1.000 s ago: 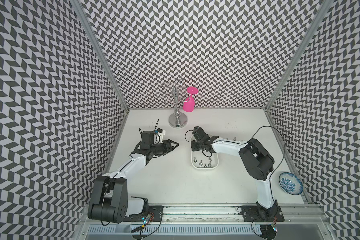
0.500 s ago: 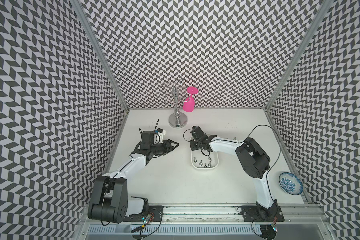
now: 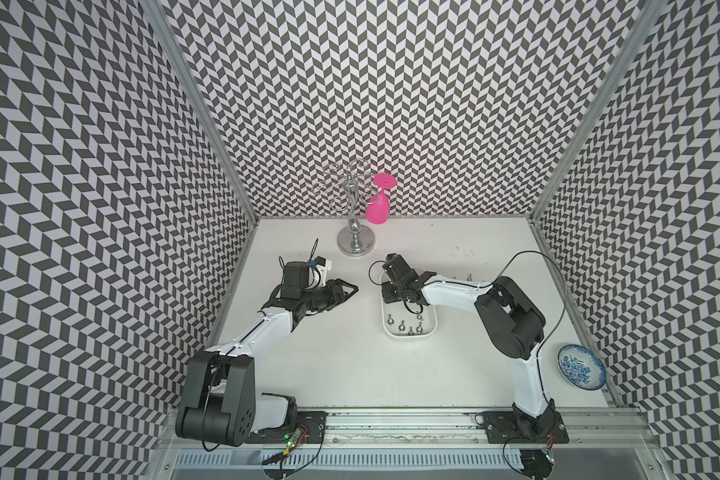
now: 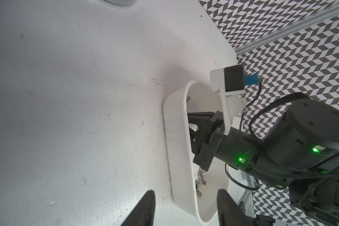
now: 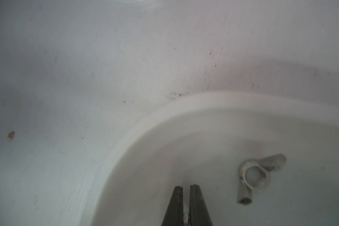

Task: Take out the wing nut from the storage box
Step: Pick up the wing nut from the storage box, then place the wing nut at the center of the board.

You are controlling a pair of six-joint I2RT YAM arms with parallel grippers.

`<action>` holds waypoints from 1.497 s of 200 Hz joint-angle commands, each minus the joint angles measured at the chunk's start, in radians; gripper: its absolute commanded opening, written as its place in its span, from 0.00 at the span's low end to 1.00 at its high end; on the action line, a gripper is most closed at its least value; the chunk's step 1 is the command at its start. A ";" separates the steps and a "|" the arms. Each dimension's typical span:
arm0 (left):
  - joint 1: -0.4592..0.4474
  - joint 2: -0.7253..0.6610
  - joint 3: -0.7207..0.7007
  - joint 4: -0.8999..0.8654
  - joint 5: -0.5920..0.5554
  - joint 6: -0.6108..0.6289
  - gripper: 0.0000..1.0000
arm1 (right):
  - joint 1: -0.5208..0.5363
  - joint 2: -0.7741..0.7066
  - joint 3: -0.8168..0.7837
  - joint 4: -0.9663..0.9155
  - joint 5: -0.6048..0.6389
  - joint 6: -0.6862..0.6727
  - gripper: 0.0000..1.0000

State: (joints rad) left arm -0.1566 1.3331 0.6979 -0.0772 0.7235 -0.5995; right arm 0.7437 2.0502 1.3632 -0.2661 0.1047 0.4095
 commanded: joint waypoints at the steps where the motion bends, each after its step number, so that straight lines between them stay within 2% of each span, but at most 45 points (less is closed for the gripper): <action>1: -0.029 -0.005 0.010 -0.005 -0.023 0.005 0.54 | 0.020 -0.138 -0.031 0.030 -0.007 0.025 0.00; 28: -0.075 -0.024 0.038 -0.010 -0.051 -0.012 0.54 | 0.020 -0.250 -0.080 0.026 0.038 0.032 0.00; 67: -0.201 -0.074 0.065 0.050 -0.093 -0.052 0.55 | -0.014 -0.374 -0.156 -0.002 0.217 0.020 0.00; 100: -0.349 -0.067 0.083 0.126 -0.141 -0.075 0.55 | -0.148 -0.413 -0.262 0.048 0.222 0.030 0.00; 136: -0.450 0.005 0.119 0.155 -0.157 -0.065 0.55 | -0.274 -0.349 -0.295 0.127 0.177 0.031 0.00; 217: -0.483 0.114 0.142 0.204 -0.148 -0.069 0.55 | -0.357 -0.126 -0.175 0.145 0.154 0.004 0.00; 299: -0.486 0.133 0.156 0.208 -0.139 -0.074 0.55 | -0.362 -0.067 -0.187 0.176 0.175 0.000 0.00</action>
State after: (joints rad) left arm -0.6353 1.4681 0.8196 0.1047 0.5781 -0.6754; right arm 0.3847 1.9675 1.1736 -0.1509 0.2600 0.4160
